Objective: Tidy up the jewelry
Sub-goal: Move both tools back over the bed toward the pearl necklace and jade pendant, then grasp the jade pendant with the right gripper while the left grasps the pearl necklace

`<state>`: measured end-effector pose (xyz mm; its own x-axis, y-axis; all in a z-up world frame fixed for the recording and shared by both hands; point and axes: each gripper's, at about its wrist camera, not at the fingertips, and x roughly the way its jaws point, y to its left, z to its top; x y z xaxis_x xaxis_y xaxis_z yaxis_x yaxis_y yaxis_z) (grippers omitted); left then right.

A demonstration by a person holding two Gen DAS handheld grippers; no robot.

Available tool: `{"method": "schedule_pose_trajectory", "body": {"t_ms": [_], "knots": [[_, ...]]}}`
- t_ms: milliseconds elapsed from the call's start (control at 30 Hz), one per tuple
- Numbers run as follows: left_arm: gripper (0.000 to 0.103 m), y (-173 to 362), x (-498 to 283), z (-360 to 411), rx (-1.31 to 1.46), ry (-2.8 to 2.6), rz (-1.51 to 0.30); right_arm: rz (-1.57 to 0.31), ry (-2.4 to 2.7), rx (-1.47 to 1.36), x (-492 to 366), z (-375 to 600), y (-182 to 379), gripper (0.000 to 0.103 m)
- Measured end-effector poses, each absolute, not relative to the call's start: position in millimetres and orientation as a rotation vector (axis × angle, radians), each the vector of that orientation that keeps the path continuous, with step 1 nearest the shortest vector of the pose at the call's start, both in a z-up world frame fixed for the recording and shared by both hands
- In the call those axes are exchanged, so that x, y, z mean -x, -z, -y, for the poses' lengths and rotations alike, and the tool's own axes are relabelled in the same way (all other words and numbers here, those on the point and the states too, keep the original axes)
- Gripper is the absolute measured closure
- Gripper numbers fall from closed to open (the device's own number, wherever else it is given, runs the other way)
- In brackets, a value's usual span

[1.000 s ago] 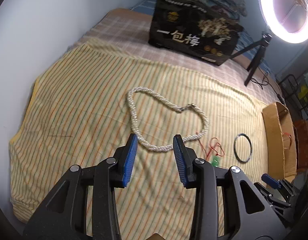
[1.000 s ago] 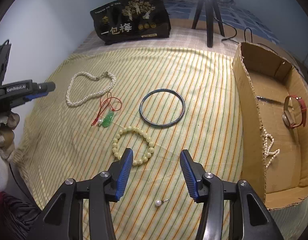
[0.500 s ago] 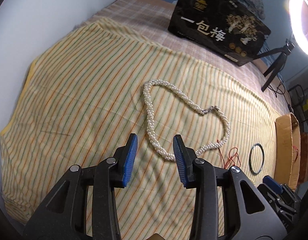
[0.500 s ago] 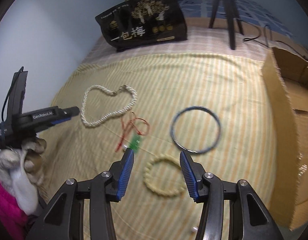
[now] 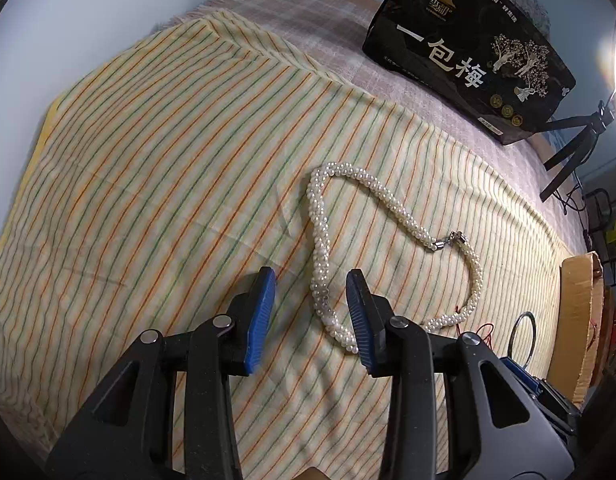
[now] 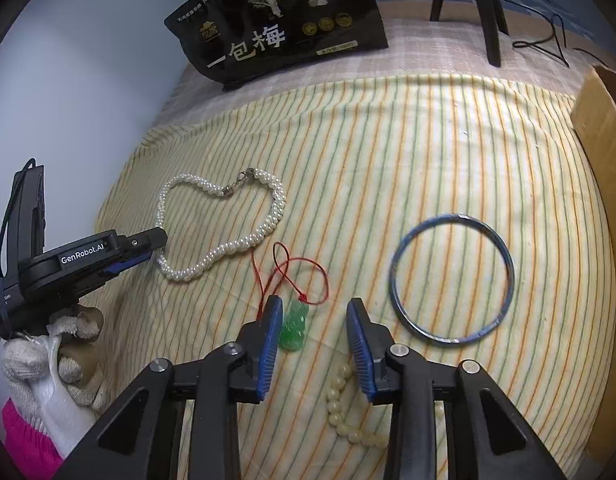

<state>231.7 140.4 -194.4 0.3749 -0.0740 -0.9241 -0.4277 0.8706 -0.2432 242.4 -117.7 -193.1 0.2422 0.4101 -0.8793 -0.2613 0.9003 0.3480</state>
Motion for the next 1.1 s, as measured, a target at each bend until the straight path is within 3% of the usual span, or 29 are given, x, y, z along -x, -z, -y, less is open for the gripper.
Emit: {"method": "schedule_pose_trajectory", "body": {"t_ms": [367,633,700,833,1100], "knots": [[0.066,200.8,-235.7,-135.2,0.434,-0.242,-1.181,-1.231,-0.433,-0.014,-240.2,90.9,200.0,0.078],[0.066,203.8,-238.2,-131.0,0.378,-0.247,-1.181,-1.192,-0.435,0.108,-236.3,79.0,202.8,0.091],[0.07,204.3,-239.5,-128.2,0.353,-0.252,-1.179,-1.183,-0.438,0.118,-235.7,78.7,202.2,0.092],[0.096,205.0,-241.6,-132.0,0.351,-0.262,-1.164,-1.172,-0.442,0.106,-234.5,83.7,197.5,0.095],[0.097,192.8,-237.2,-144.9,0.444,-0.24,-1.128,-1.141,-0.448,0.059,-233.6,99.0,182.4,0.096]]}}
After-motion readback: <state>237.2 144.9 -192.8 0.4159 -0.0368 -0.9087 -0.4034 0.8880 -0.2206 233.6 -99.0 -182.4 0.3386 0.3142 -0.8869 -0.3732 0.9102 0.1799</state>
